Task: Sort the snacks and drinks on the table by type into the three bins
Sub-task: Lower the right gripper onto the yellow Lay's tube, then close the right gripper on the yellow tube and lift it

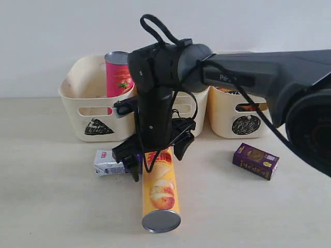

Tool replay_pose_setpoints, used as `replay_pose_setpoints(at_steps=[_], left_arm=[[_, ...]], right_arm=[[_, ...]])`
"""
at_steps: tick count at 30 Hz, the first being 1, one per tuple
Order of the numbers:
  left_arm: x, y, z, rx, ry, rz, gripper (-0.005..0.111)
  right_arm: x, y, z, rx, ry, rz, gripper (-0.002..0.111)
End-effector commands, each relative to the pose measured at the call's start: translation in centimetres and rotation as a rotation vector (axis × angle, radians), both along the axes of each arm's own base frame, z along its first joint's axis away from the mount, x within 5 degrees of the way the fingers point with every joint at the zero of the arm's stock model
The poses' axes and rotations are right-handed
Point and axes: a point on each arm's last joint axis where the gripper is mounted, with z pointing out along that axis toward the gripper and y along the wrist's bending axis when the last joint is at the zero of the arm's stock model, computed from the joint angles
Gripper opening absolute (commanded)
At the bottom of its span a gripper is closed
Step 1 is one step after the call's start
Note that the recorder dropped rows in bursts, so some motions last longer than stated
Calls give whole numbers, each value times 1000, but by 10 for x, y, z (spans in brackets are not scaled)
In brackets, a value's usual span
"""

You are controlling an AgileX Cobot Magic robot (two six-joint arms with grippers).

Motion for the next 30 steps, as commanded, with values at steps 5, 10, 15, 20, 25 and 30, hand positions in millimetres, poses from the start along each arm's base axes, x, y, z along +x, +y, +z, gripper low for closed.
replay_pose_setpoints(at_steps=[5,10,15,20,25,30], left_arm=[[0,0,0,-7,-12,3,4],[0,0,0,-7,-12,3,4],[0,0,0,-7,-12,3,4],[0,0,0,-7,-12,3,4],[0,0,0,-7,-12,3,4],[0,0,0,-7,-12,3,4]], right_arm=[[4,-2,-18,-28,30,-21,91],[4,-2,-19,-28,31,-23,73],[4,-1,-23,-32,39,-29,69],[5,-1,-38,-53,62,-29,69],[5,-1,-39,-56,62,-26,51],[5,-1,-36,-53,57,-23,3]])
